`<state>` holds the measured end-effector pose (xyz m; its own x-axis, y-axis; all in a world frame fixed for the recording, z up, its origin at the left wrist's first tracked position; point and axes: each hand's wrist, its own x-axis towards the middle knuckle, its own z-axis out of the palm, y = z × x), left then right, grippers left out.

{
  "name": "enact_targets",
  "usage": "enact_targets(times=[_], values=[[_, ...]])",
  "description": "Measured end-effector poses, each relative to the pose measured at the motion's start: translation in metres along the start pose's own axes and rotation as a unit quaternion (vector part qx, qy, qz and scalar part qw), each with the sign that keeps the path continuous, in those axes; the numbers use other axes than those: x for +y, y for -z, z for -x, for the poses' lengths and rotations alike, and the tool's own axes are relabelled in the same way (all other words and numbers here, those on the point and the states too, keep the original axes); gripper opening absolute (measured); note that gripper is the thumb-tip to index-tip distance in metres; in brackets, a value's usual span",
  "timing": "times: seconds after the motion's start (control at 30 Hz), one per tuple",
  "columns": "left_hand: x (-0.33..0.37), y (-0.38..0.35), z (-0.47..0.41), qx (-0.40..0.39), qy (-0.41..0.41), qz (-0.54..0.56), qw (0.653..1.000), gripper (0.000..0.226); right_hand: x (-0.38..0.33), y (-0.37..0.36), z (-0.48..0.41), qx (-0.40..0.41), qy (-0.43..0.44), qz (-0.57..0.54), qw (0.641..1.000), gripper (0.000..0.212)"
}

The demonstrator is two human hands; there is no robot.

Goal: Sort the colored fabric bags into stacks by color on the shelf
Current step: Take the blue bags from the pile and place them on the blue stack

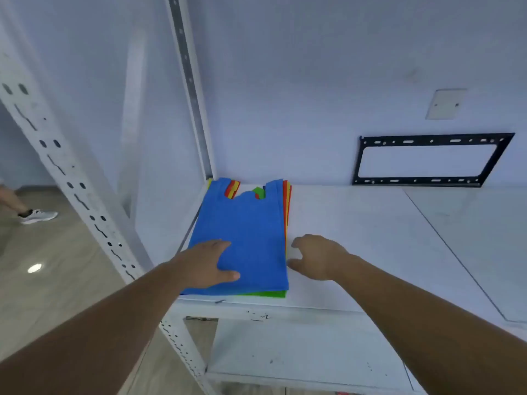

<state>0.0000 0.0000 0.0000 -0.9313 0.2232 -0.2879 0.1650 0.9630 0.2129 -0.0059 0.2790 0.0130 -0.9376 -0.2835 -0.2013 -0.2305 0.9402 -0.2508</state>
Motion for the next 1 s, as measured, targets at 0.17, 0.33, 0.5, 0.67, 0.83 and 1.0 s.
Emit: enact_targets(times=[0.17,0.33,0.5,0.67,0.83,1.0], values=[[-0.01,-0.013,-0.015,-0.025,-0.043,0.015,0.999,0.108,-0.016,-0.033,-0.014,-0.05,0.011,0.018,0.999,0.08],[-0.009,-0.027,-0.024,0.013,-0.074,-0.084,0.994,0.105,-0.015,-0.051,-0.022,-0.026,-0.015,-0.013,0.999,0.072],[0.002,-0.031,-0.028,0.113,-0.12,-0.071,0.984,0.045,-0.023,-0.05,-0.031,0.072,-0.021,0.031,0.997,0.052],[-0.005,-0.029,-0.04,0.149,-0.117,0.049,0.981,0.021,-0.021,-0.042,-0.038,0.125,-0.027,-0.109,0.986,0.063],[-0.017,-0.034,-0.047,0.158,-0.104,0.083,0.978,0.023,-0.005,-0.033,-0.034,0.078,-0.03,-0.153,0.985,0.042],[-0.015,-0.035,-0.048,0.175,-0.099,0.09,0.975,0.022,-0.017,-0.028,-0.044,0.005,-0.142,-0.44,0.887,0.058]])
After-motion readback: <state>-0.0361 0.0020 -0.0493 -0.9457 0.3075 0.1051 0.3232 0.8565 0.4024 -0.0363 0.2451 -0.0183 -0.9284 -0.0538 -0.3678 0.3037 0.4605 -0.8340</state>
